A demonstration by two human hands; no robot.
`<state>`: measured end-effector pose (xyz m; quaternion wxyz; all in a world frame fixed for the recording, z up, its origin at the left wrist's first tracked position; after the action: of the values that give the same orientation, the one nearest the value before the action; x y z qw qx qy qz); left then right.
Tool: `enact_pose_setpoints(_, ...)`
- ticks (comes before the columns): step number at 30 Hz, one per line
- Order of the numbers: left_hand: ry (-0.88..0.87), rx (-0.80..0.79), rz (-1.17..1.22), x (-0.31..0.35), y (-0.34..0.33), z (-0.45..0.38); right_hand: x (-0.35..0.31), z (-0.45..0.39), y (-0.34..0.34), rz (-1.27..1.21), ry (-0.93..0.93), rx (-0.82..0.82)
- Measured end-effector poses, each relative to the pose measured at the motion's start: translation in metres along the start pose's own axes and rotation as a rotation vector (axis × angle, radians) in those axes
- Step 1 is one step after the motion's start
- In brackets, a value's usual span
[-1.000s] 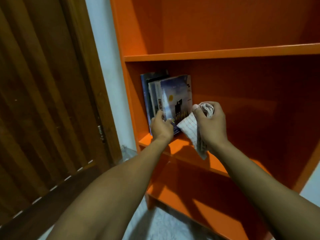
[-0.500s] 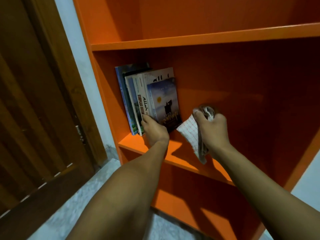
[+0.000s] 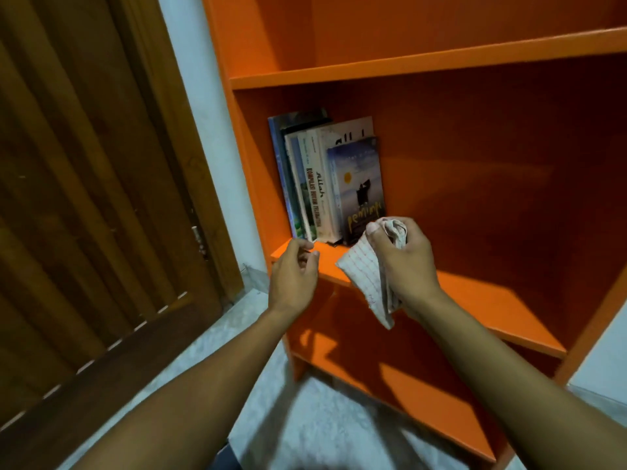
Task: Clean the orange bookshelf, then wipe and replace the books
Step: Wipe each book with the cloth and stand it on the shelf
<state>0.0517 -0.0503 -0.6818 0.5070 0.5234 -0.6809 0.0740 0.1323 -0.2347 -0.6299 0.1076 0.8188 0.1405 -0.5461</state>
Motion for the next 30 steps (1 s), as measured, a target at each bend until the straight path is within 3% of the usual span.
enact_pose_setpoints(5,0.133,-0.039,-0.054,-0.066,0.051,0.073,0.020,0.049,-0.045,-0.015,-0.100,-0.111)
enact_pose_setpoints(15,0.728,-0.375,-0.130,-0.239,0.059,0.259,0.092,0.132,-0.120,0.029,-0.379,-0.353)
enact_pose_setpoints(19,0.787,-0.565,-0.341,-0.300,0.032,0.324,0.087,0.135,-0.145,-0.008,-0.340,-0.415)
enact_pose_setpoints(25,0.922,-0.772,-0.645,-0.320,0.015,0.382,0.094,0.140,-0.148,0.085,-0.278,-0.497)
enact_pose_setpoints(30,0.901,-0.810,-0.806,-0.326,0.014,0.396,0.101,0.140,-0.143,0.112,-0.310,-0.503)
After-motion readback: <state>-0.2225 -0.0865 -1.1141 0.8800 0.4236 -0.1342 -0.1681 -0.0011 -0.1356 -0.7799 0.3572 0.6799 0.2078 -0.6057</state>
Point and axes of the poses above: each hand's wrist, its own z-axis away from the middle knuckle, its own y-axis out of the back of the hand, x = y × z, the point moved 5 cm from there along -z, towards the middle knuckle, and after that the axes turned 3 degrees about y, right-handed, at the moved point
